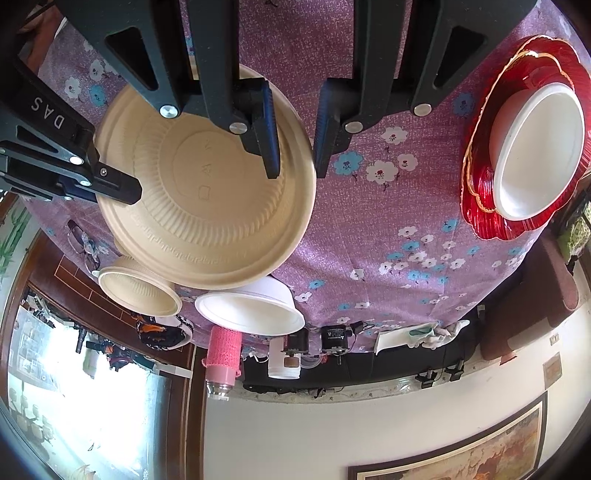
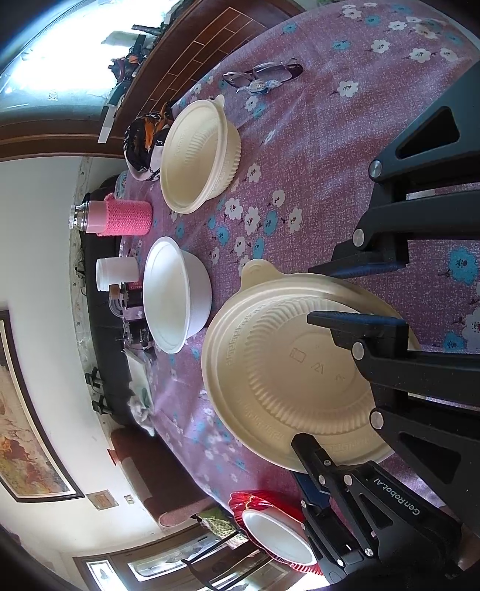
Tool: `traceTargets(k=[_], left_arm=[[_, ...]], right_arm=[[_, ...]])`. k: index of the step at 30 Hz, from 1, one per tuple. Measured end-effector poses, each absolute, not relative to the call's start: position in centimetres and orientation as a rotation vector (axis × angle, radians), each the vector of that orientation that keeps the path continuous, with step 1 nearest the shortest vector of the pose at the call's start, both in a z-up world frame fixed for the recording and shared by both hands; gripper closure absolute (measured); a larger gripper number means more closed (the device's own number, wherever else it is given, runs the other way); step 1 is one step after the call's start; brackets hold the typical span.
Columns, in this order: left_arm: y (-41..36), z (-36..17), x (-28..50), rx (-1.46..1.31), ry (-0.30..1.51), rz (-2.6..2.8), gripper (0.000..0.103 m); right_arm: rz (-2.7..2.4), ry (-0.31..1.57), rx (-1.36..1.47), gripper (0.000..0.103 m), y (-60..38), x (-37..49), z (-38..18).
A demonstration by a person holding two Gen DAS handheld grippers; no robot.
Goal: Organize plates and bowls
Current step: 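Lift the beige bowl and carry it toward the red plate stack, then lower the beige bowl onto the white bowl and open the left gripper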
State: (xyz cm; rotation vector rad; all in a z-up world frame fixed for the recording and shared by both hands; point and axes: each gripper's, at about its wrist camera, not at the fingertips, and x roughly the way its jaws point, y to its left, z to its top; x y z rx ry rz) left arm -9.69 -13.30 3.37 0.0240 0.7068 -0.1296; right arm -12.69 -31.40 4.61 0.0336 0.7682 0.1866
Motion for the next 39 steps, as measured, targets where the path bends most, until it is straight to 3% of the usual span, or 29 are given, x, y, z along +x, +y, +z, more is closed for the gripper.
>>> traceTargets(k=[19,39], left_arm=[[-10.6,6.0,-11.1,-0.023,0.639,-0.112,0.086],[-0.1,10.1,-14.1,-0.151,0.526,0.097,0.085]], right_arm=[[0.267,0.763,0.067,0.082,-30.0,-13.1,6.6],[0.566,0.874,0.091,0.081,-20.5,-10.8,9.6]])
